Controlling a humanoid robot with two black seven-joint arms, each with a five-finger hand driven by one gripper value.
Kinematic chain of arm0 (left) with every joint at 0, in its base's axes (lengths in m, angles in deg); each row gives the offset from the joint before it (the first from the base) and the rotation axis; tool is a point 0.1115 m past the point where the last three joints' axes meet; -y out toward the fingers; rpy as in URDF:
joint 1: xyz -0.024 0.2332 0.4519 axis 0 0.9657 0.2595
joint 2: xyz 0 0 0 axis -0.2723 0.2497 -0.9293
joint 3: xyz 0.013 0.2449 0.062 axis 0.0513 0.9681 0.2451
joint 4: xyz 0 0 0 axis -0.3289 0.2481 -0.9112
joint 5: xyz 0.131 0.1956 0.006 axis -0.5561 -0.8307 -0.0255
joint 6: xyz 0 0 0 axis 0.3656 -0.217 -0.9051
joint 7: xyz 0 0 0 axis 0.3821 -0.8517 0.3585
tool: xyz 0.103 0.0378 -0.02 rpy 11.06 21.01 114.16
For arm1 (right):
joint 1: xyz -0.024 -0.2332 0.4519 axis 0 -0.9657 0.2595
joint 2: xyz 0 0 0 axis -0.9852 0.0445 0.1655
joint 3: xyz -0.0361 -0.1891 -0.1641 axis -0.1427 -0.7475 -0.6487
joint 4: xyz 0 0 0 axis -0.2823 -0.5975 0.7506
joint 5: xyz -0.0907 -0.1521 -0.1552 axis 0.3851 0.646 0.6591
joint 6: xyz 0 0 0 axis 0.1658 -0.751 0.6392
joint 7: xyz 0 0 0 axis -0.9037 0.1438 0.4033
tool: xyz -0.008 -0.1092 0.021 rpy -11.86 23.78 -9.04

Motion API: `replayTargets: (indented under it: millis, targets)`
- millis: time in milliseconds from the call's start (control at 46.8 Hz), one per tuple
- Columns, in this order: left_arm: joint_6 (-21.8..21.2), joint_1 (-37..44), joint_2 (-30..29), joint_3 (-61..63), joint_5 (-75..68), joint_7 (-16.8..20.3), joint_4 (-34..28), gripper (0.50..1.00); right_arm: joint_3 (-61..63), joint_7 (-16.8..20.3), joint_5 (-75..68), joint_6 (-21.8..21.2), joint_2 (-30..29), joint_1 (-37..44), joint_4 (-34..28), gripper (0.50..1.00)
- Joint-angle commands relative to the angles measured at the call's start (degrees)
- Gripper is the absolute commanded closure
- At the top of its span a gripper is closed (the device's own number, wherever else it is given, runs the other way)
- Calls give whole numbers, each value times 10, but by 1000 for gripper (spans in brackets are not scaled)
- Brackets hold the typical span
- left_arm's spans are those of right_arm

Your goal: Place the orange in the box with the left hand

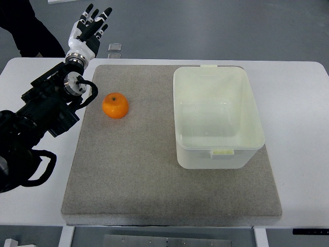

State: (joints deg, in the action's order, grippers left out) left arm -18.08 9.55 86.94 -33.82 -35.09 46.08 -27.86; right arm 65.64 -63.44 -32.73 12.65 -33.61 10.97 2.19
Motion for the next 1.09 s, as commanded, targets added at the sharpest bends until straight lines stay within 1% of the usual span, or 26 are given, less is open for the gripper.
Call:
replayTargets:
  millis: [0, 513, 620, 705, 855, 940, 1068]
  targets:
    - [0, 0, 0, 0, 0, 0, 0, 510, 0, 0, 0, 0, 0, 0, 0, 556]
    - [0, -4, -1, 9, -8, -1, 0, 510, 0, 0, 0, 0, 0, 0, 0, 556]
    - [5, -9, -7, 18, -11, -7, 0, 510, 0, 0, 0, 0, 0, 0, 0, 556]
    - [10, -13, -10, 53, -11, -7, 0, 510, 0, 0, 0, 0, 0, 0, 0, 556]
    - [23, -28, -17, 162, -12, -8, 0, 510, 0, 0, 0, 0, 0, 0, 0, 556]
    - [38, -36, -25, 221, -15, -7, 0, 510, 0, 0, 1, 0, 0, 0, 0, 556]
    - [74, -50, -33, 297, -21, -8, -1, 510, 0, 0, 0, 0, 0, 0, 0, 556]
